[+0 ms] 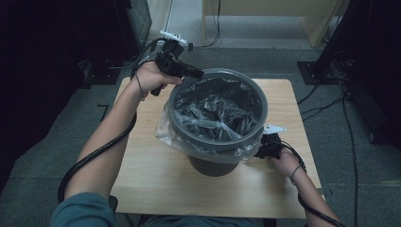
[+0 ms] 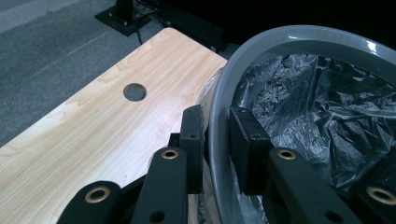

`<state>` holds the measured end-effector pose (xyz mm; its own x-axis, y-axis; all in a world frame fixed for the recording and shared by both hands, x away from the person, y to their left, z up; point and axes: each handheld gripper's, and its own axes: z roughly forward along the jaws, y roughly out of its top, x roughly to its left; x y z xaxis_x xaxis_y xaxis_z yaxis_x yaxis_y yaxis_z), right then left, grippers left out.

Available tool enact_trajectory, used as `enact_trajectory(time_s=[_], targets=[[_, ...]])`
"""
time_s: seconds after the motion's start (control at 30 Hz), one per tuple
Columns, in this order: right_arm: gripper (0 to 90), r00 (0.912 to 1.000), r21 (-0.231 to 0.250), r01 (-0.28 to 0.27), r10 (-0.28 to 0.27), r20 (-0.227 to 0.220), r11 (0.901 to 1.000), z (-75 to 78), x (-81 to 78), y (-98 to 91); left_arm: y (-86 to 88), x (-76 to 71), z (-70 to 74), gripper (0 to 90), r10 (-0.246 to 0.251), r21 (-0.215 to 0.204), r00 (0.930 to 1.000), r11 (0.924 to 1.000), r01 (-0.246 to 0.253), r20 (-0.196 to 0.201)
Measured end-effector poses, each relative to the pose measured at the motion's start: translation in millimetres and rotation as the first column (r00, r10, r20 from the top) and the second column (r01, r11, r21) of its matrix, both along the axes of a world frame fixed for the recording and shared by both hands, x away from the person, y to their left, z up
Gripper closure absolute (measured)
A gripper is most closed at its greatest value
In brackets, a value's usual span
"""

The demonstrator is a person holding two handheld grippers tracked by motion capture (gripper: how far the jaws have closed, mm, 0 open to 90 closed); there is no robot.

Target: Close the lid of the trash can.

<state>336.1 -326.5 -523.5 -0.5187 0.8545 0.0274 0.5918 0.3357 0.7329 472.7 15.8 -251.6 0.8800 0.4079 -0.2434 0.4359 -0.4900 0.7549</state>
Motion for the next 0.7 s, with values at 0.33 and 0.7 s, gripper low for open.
enact_trajectory(time_s=[0.33, 0.7], targets=[[11.8, 1.0, 0.0, 0.0, 0.0, 0.0, 1.0, 0.0, 0.0, 0.0, 7.7, -4.7, 3.0, 67.4, -0.014, -0.016, 0.9993, 0.9998, 0.014, 0.034], [11.8, 1.0, -0.001, 0.0, 0.0, -0.001, 1.0, 0.1, 0.0, 0.0, 14.8, -6.6, -1.1, 74.1, -0.012, -0.001, 0.9999, 0.9999, 0.012, 0.007]])
